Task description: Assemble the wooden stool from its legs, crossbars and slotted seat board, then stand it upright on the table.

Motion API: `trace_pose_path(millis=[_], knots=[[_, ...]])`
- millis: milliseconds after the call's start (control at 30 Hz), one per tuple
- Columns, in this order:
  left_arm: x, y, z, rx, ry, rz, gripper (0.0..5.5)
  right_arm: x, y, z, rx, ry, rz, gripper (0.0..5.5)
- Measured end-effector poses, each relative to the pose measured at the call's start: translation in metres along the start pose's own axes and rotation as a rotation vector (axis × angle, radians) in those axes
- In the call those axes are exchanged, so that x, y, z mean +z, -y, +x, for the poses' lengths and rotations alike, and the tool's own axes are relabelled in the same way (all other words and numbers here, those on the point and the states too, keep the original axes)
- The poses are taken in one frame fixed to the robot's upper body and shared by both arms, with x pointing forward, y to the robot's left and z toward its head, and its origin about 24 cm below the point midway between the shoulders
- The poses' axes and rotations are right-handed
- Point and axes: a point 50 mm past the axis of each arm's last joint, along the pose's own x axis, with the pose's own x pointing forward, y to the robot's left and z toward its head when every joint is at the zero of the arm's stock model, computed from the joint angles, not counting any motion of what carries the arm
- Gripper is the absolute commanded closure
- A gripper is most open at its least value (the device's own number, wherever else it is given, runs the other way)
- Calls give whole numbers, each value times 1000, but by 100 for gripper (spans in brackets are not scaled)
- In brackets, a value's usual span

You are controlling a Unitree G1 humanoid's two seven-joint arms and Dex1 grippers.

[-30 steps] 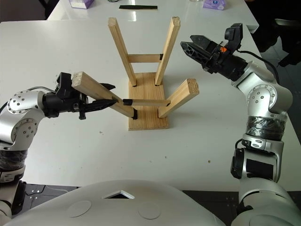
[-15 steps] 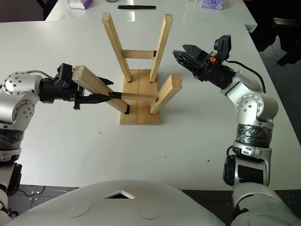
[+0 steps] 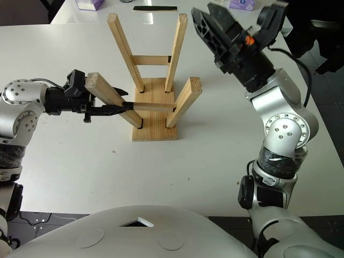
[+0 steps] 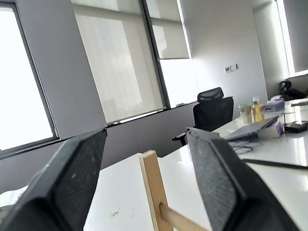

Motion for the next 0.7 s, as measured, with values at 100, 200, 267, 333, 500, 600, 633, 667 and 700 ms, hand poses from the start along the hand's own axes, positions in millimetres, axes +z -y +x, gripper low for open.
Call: trace_pose_path(millis=[100,200,267,333,500,600,633,667,700], knots=[[0,3,-1,48,-2,-17,345,25,-26,21,73,102,-9,361],[0,6,-3,136,-7,-35,345,15,-52,31,158,28,-13,407],[0,8,-4,191,-13,-51,345,-5,-64,30,193,-94,-72,441],[1,11,-2,219,-15,-60,345,-24,-68,25,196,-209,-148,471],[3,19,2,248,-20,-73,345,-54,-75,24,218,-361,-339,549],[3,20,6,247,-19,-74,345,-85,-73,21,220,-470,-434,550],[2,20,7,243,-19,-75,345,-94,-69,19,205,-504,-462,550],[2,20,8,240,-18,-76,345,-105,-65,16,181,-549,-486,550],[2,20,8,241,-18,-79,345,-110,-62,14,166,-571,-508,550]])
